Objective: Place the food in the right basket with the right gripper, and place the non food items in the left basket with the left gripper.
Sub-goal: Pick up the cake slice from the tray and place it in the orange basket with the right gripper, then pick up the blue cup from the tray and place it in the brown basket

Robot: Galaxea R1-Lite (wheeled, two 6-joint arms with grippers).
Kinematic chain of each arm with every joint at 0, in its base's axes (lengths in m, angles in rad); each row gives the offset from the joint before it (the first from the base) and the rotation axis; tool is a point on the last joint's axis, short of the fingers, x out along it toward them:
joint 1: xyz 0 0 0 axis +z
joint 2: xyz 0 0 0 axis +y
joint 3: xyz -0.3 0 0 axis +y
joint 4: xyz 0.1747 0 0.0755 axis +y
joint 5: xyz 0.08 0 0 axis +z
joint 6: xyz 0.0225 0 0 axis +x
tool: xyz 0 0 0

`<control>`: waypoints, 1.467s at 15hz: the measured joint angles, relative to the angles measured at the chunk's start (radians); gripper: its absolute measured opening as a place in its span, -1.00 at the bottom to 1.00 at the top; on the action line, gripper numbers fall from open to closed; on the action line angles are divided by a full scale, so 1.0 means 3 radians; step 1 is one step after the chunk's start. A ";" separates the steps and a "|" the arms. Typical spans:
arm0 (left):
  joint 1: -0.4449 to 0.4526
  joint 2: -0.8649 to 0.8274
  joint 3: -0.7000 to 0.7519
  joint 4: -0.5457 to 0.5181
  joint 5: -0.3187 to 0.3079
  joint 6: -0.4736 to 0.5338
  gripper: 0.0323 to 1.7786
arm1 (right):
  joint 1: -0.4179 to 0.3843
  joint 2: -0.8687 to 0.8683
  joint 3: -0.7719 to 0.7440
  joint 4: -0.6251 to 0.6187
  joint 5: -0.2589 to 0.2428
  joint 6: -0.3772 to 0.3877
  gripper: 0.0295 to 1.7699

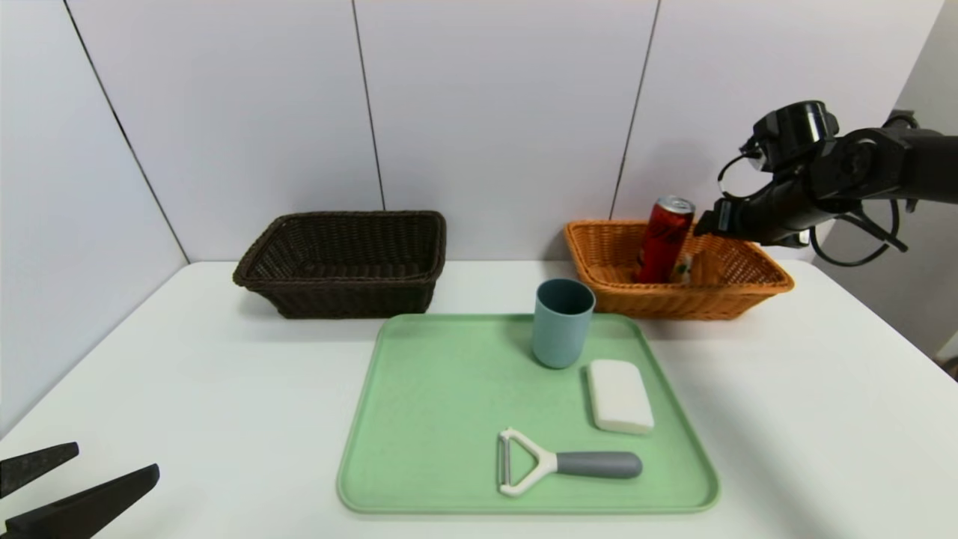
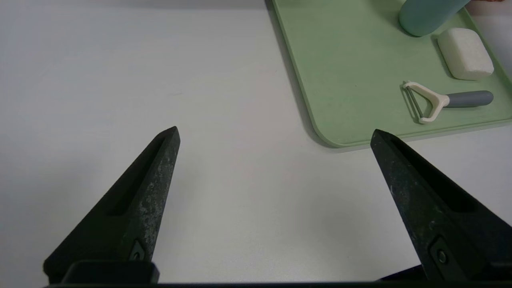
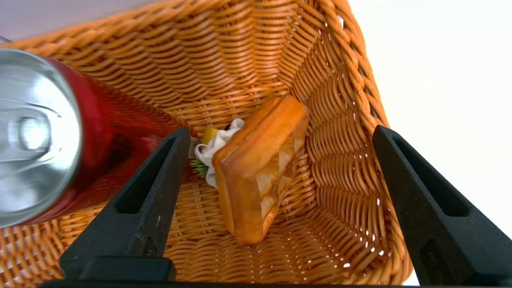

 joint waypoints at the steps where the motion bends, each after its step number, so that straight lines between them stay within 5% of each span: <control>1: 0.0000 0.0004 0.0000 0.0000 0.0000 0.0000 0.90 | -0.0001 -0.0048 0.0000 0.0004 0.0001 -0.0003 0.79; 11: 0.0000 0.0012 0.0003 -0.0032 0.0021 -0.0007 0.90 | -0.0030 -0.0845 0.0026 0.0369 0.0015 -0.0046 0.89; 16: 0.0000 0.0092 0.0004 -0.0167 0.0016 -0.0118 0.90 | 0.0015 -0.1260 0.0074 0.0705 0.0460 0.0006 0.91; 22: -0.0004 0.0382 -0.0074 -0.0425 -0.0001 -0.0118 0.90 | 0.0330 -0.1663 0.0591 0.0796 0.0604 -0.0018 0.91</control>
